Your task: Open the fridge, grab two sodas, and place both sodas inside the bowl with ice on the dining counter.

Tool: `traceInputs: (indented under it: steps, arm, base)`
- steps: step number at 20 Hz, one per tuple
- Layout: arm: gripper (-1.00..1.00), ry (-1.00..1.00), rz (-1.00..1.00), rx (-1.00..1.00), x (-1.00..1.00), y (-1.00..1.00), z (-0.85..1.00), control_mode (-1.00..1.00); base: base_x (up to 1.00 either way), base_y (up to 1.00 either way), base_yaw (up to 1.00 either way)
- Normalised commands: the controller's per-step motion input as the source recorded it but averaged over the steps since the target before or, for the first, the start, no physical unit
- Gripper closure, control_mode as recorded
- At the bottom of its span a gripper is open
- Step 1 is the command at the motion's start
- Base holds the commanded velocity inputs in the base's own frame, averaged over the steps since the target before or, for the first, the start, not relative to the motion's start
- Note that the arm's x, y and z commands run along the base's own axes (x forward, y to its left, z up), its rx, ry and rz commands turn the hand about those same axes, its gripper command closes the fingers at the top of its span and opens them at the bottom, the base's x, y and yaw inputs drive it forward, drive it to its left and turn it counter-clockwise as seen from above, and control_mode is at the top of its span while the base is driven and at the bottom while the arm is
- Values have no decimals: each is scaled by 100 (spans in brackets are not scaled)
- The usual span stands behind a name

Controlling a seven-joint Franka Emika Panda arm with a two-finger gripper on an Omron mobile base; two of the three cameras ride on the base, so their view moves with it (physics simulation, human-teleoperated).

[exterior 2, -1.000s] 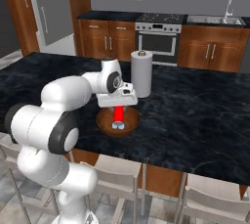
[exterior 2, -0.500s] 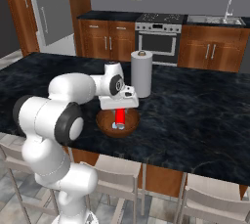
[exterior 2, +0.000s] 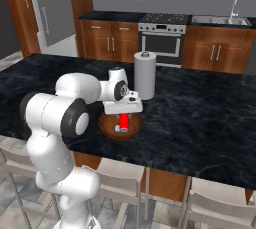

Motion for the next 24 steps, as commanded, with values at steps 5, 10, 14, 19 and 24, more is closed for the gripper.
traceInputs:
  steps: [5,10,14,19,24]
  arm:
    - [100,0,0,0,12,0,-19,-100]
    - [100,0,0,0,11,0,-19,-100]
    - [100,0,0,0,5,0,-20,-100]
    - [-100,-1,0,0,-1,0,-14,-100]
    - [-100,-8,0,0,-28,0,0,-100]
  base:
    - [0,0,0]
    - [0,0,0]
    - [0,0,0]
    - [0,0,0]
    - [0,0,0]
